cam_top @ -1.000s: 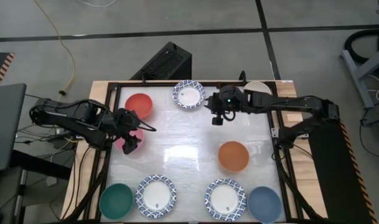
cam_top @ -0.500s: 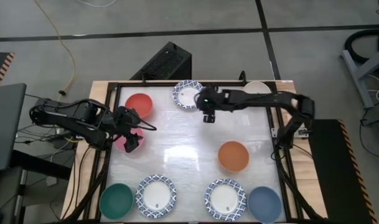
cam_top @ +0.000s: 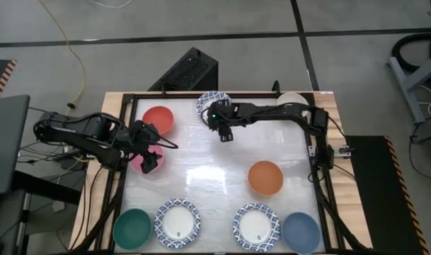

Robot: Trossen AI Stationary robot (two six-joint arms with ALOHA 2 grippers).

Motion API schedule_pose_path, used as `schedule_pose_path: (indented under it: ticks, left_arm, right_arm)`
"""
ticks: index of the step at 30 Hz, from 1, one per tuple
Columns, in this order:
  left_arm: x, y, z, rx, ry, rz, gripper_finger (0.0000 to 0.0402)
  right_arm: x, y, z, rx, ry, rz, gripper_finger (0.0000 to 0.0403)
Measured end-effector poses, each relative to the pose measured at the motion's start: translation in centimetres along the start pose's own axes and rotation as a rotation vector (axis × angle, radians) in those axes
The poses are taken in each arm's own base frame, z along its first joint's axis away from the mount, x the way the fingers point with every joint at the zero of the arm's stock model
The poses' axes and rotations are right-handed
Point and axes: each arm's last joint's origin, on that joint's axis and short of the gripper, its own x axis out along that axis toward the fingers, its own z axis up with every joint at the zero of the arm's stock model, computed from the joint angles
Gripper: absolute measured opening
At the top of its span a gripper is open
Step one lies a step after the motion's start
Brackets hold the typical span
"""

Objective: Nest bowls inside each other
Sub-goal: Stack the white striped bowl on the white striped bowl

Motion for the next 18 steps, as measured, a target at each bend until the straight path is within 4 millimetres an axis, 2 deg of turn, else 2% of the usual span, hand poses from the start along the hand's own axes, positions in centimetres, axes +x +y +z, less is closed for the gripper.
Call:
schedule_pose_path:
  ticks: [4,9,15,18]
  left_arm:
    - [0.0,0.0,0.0,0.002,0.0,0.002,0.0261]
    - [0.0,0.0,0.0,0.021,-0.008,0.014,0.0261]
    - [0.0,0.1,0.0,0.022,-0.015,0.024,0.0261]
    - [0.0,0.1,0.0,0.022,-0.015,0.025,0.0261]
  right_arm:
    - [1.7,0.2,-0.1,0.007,0.034,0.013,0.0312]
    - [3.5,0.4,-0.7,0.036,0.13,-0.062,0.0301]
    - [3.9,0.5,-1.2,0.038,0.182,-0.056,0.0264]
    - [4.1,0.6,-1.5,0.043,0.208,-0.05,0.0226]
